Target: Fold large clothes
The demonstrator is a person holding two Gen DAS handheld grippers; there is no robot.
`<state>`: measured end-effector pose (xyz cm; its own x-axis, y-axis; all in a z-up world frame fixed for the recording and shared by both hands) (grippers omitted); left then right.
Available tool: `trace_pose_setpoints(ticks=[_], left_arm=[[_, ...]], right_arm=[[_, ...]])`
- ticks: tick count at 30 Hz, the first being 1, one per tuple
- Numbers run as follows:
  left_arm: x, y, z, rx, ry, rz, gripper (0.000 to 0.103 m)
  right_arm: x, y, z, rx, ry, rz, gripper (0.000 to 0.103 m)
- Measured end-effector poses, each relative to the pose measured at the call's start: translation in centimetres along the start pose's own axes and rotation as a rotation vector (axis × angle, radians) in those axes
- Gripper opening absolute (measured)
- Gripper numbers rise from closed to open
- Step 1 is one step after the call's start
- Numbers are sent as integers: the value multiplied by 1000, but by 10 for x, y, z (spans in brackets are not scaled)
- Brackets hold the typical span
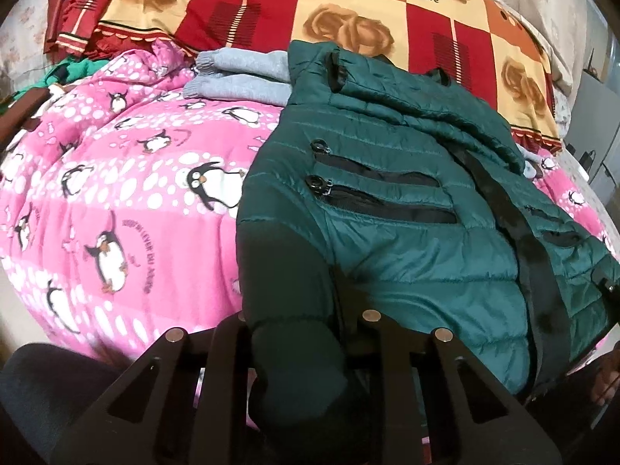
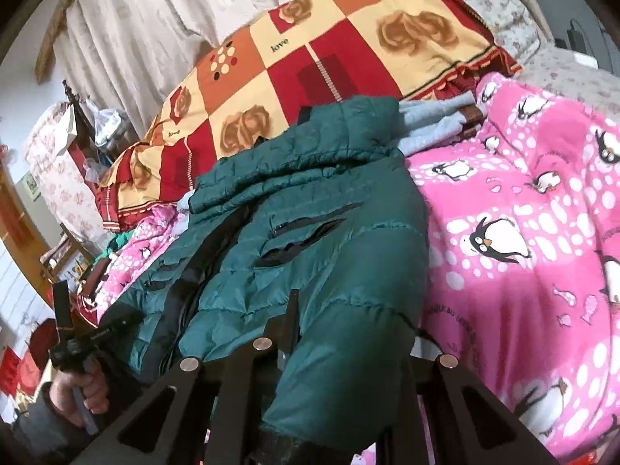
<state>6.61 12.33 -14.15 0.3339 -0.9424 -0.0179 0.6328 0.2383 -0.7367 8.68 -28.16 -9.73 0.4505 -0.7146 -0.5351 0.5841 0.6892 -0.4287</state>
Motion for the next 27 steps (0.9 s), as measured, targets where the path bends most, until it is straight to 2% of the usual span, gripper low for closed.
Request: trace_pose_setpoints(ticks=[3, 6, 27], left_arm=[[-3, -13, -2, 7, 17, 15, 18], [-3, -22, -3, 15, 42, 33, 18], [-17, -65, -11, 18, 34, 36, 18]], right_arm=[[-10, -2, -3, -38, -24, -78, 14], [-15, -7, -7, -45, -21, -98, 14], [-51, -46, -5, -49, -41, -69, 14]])
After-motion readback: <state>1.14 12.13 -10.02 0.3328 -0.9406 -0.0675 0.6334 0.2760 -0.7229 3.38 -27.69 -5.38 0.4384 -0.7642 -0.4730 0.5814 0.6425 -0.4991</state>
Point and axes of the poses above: each gripper's, at about its wrist camera, not at the fingertips, and y roughly the way its jaws point, x to its right, z to its top, the point moved 3 cm from there along y, roughly the way its jaws point, and after that the axes turned 15 degrees about z, right-handed, at the moved point
